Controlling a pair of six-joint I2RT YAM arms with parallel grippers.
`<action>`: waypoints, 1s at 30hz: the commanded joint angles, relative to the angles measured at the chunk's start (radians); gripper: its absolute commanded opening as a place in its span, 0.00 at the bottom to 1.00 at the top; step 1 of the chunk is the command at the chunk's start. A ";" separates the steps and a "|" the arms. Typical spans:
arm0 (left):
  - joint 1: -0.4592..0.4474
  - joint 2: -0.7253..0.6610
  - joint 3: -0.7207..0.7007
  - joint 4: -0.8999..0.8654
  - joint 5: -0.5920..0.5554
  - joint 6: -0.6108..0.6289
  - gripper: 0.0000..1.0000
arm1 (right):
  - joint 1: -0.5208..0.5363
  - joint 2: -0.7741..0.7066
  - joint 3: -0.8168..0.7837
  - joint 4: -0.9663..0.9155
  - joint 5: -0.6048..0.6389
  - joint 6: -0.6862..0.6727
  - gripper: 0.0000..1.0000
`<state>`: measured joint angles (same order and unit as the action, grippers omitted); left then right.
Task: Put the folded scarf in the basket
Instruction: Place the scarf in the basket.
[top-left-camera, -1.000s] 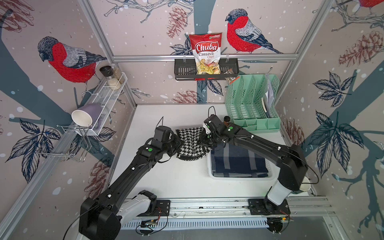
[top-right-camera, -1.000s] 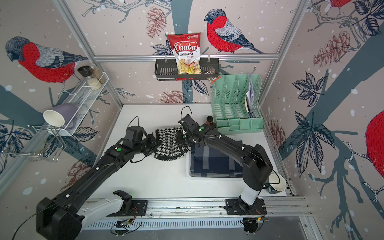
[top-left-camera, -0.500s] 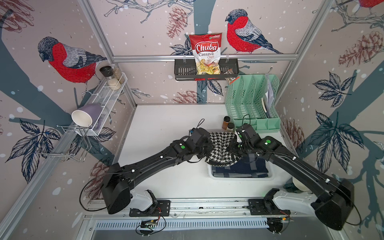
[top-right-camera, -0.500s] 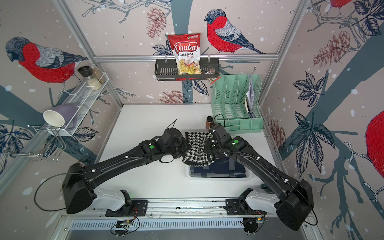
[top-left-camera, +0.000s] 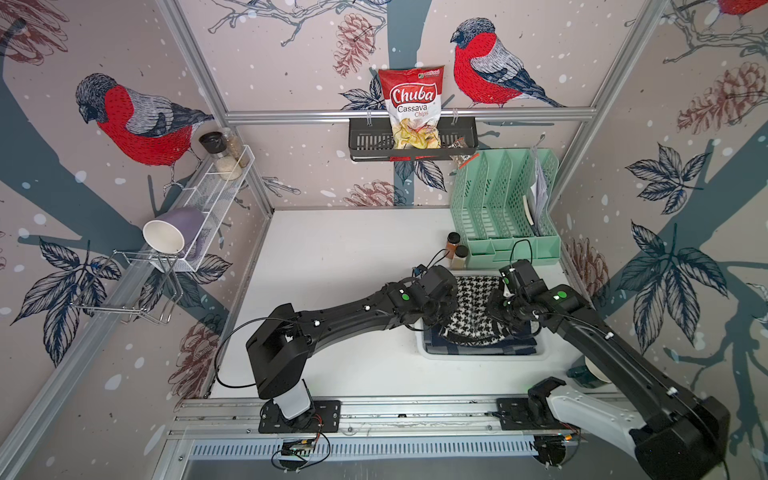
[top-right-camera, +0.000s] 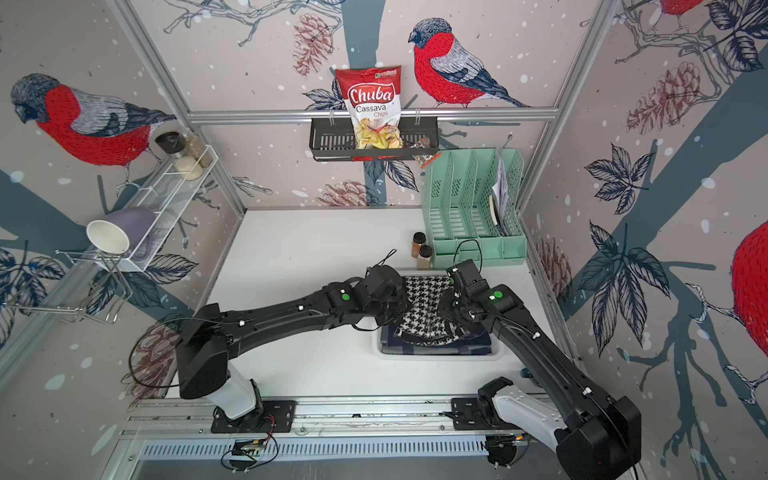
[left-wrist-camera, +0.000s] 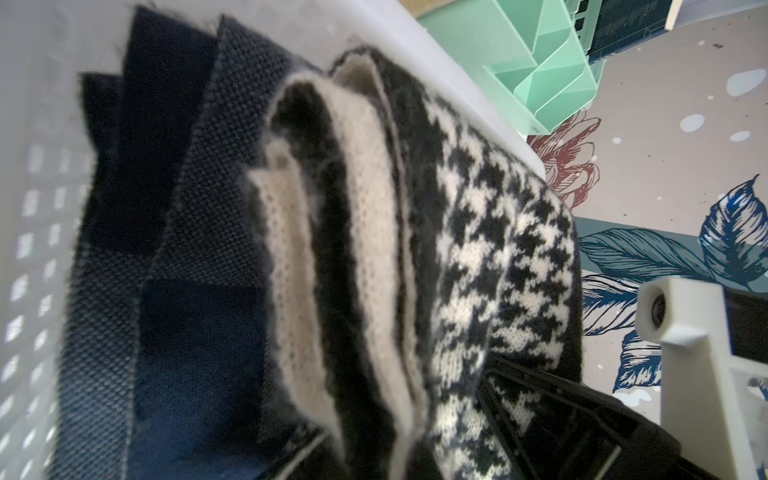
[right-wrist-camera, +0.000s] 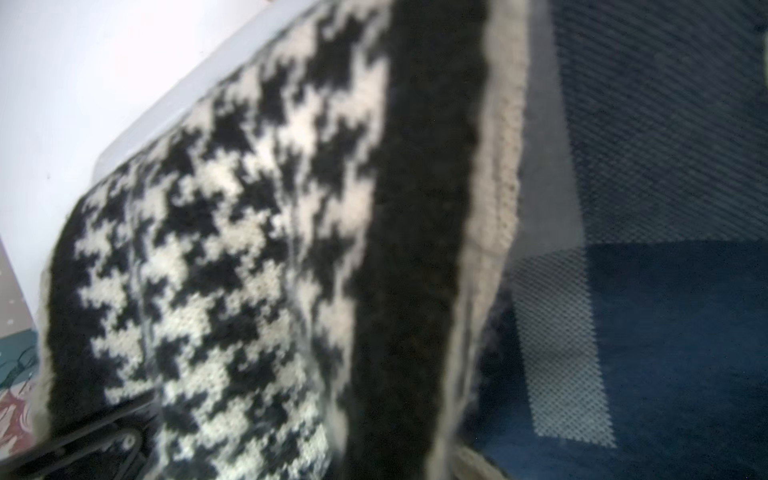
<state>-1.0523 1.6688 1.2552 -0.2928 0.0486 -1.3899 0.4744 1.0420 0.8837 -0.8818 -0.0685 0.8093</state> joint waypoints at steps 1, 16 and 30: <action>-0.007 0.013 0.008 0.029 0.031 -0.003 0.00 | -0.036 0.002 -0.018 0.037 0.026 -0.042 0.00; -0.007 0.079 0.011 0.001 0.019 0.028 0.00 | -0.111 0.022 -0.111 0.082 0.031 -0.059 0.00; -0.008 0.013 0.016 -0.153 -0.082 0.078 0.48 | -0.142 -0.040 -0.093 0.034 0.137 -0.024 0.64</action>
<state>-1.0569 1.7035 1.2716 -0.3870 0.0071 -1.3354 0.3336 1.0103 0.7864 -0.8238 0.0200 0.7654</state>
